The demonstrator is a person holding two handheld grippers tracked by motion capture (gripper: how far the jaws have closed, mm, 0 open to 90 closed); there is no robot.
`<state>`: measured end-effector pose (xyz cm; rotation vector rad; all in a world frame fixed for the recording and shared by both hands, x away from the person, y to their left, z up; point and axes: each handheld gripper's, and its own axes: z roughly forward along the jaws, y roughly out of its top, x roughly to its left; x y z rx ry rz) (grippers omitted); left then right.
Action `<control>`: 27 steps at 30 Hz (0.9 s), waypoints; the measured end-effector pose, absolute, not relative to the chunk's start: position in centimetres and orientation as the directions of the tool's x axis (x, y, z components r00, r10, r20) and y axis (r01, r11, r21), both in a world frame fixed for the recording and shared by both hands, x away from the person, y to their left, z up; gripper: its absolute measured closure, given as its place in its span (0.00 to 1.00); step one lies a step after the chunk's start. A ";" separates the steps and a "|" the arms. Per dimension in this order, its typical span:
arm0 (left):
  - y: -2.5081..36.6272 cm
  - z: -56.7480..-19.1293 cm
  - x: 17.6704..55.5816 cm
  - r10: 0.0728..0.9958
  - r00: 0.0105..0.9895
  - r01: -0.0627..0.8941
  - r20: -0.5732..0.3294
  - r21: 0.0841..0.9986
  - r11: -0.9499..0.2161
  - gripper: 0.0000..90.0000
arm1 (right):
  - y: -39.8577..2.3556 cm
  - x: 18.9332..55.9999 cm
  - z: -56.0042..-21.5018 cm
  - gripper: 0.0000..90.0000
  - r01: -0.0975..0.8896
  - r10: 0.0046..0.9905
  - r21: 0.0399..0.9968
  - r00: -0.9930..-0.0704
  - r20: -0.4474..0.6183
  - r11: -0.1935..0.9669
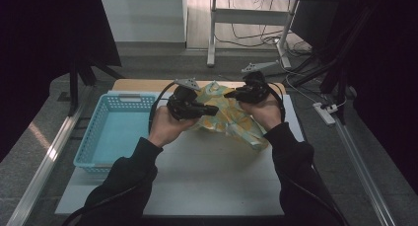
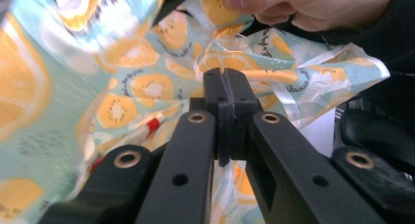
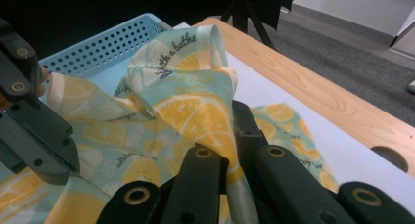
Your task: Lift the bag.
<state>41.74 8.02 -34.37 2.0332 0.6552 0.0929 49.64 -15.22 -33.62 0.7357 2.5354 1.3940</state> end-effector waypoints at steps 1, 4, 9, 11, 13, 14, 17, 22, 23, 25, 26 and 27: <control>8.1 -34.0 41.8 0.483 0.854 0.408 -0.194 0.826 -0.390 1.00 | -15.2 49.6 -33.4 1.00 0.341 0.488 0.829 -0.868 0.095 0.444; 8.3 -32.9 41.8 0.485 0.855 0.397 -0.185 0.835 -0.381 1.00 | -15.2 49.6 -32.7 1.00 0.329 0.486 0.836 -0.869 0.088 0.438; 8.6 -31.4 41.8 0.491 0.854 0.382 -0.171 0.847 -0.369 1.00 | -15.2 49.6 -31.5 1.00 0.320 0.487 0.845 -0.869 0.082 0.428; 8.7 -30.9 41.8 0.490 0.855 0.378 -0.171 0.852 -0.361 1.00 | -15.3 49.6 -31.0 1.00 0.315 0.486 0.851 -0.870 0.082 0.421; 8.9 -30.3 41.7 0.488 0.856 0.370 -0.168 0.860 -0.352 1.00 | -15.3 49.5 -30.3 1.00 0.308 0.485 0.857 -0.871 0.078 0.414; 8.9 -29.9 41.7 0.490 0.856 0.366 -0.166 0.864 -0.346 1.00 | -15.3 49.5 -30.0 1.00 0.303 0.483 0.859 -0.872 0.077 0.411; 9.1 -28.9 41.5 0.492 0.857 0.351 -0.155 0.874 -0.335 1.00 | -15.3 49.2 -29.0 1.00 0.291 0.480 0.868 -0.874 0.071 0.402; 9.5 -27.0 41.1 0.502 0.854 0.327 -0.136 0.890 -0.317 1.00 | -15.4 48.9 -27.4 1.00 0.270 0.474 0.884 -0.878 0.064 0.381; 9.6 -26.7 41.1 0.498 0.856 0.325 -0.137 0.893 -0.312 1.00 | -15.4 48.9 -27.0 1.00 0.266 0.473 0.888 -0.879 0.062 0.376; 9.8 -26.0 40.9 0.499 0.857 0.313 -0.130 0.900 -0.303 1.00 | -15.4 48.7 -26.4 1.00 0.257 0.470 0.894 -0.881 0.061 0.366; 9.9 -25.7 40.9 0.497 0.858 0.309 -0.130 0.904 -0.296 1.00 | -15.5 48.7 -26.0 1.00 0.254 0.469 0.897 -0.881 0.061 0.361; 10.0 -25.5 40.9 0.500 0.857 0.303 -0.126 0.907 -0.291 1.00 | -15.5 48.6 -25.7 1.00 0.249 0.468 0.900 -0.882 0.058 0.357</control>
